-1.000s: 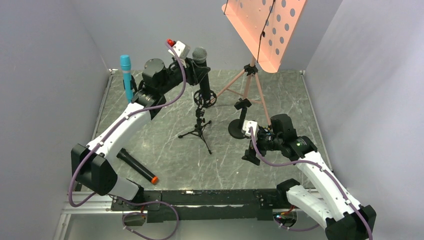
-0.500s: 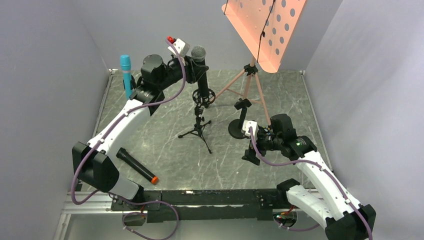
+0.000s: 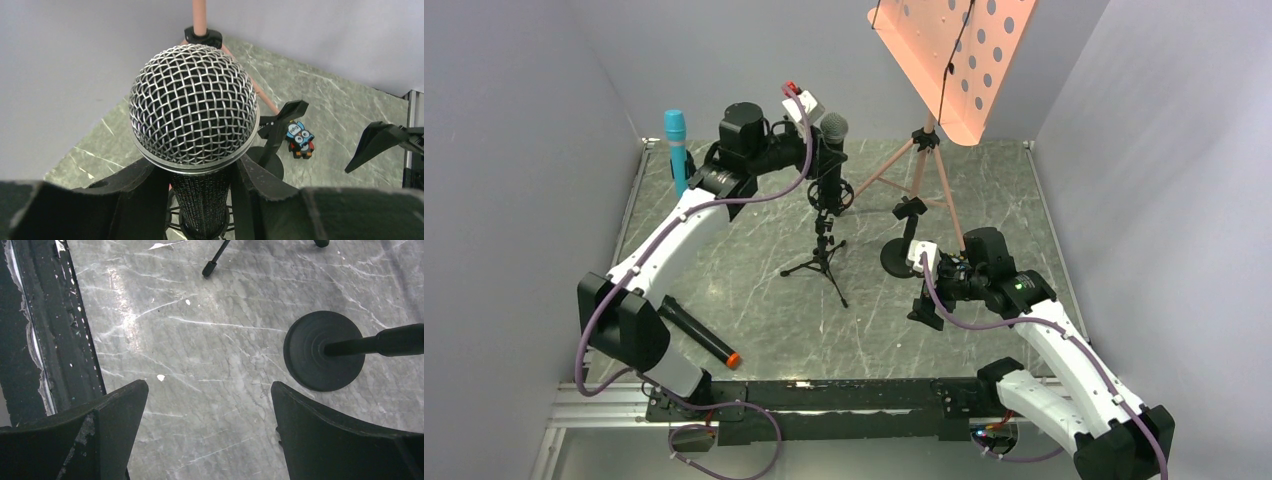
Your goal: Attach the microphones to the stand
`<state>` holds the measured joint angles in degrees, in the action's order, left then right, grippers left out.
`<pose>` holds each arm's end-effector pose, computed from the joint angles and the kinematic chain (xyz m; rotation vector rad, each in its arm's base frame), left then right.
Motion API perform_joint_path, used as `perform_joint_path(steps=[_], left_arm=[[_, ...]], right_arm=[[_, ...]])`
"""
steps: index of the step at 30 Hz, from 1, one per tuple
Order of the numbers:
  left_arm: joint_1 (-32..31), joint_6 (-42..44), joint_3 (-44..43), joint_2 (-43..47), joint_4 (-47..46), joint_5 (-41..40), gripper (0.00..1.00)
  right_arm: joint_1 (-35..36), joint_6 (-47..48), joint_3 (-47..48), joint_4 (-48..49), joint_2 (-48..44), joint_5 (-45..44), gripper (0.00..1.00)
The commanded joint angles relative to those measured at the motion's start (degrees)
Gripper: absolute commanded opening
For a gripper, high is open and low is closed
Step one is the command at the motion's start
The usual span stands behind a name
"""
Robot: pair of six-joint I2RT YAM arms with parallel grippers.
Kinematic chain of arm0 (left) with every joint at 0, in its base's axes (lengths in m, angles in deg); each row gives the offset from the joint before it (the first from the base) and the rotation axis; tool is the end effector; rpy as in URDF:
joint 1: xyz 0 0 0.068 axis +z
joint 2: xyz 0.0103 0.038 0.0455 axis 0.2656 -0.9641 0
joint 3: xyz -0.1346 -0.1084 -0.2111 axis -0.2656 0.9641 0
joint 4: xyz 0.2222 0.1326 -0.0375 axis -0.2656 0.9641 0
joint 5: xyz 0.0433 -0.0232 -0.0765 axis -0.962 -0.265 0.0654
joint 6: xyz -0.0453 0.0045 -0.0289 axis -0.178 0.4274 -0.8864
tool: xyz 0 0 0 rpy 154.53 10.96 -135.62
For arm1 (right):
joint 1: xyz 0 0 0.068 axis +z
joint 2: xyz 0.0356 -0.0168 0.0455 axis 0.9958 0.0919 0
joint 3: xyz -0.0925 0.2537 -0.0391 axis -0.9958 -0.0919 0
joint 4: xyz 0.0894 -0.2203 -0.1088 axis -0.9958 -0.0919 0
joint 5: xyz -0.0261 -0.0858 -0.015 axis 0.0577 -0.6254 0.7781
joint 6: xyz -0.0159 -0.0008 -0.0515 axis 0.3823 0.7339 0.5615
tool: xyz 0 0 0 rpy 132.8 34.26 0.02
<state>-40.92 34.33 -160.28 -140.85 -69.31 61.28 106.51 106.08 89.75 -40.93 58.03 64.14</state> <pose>0.3169 -0.1732 0.4159 0.8361 1.4867 -0.7978 0.1476 0.0824 0.2653 -1.3969 1.7989 0.6284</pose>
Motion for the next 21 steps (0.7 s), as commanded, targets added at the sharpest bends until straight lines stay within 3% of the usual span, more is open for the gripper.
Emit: perform_joint_path(steps=[1, 21], left_arm=[[0.2, -0.5, 0.0, -1.8, 4.8, 5.7, 0.0], [-0.5, 0.0, 15.9, 0.1, -4.1, 4.2, 0.0]], right_arm=[[-0.3, 1.4, 0.2, 1.2, 0.1, 0.3, 1.0], [-0.3, 1.8, 0.3, 0.9, 0.7, 0.6, 1.0]])
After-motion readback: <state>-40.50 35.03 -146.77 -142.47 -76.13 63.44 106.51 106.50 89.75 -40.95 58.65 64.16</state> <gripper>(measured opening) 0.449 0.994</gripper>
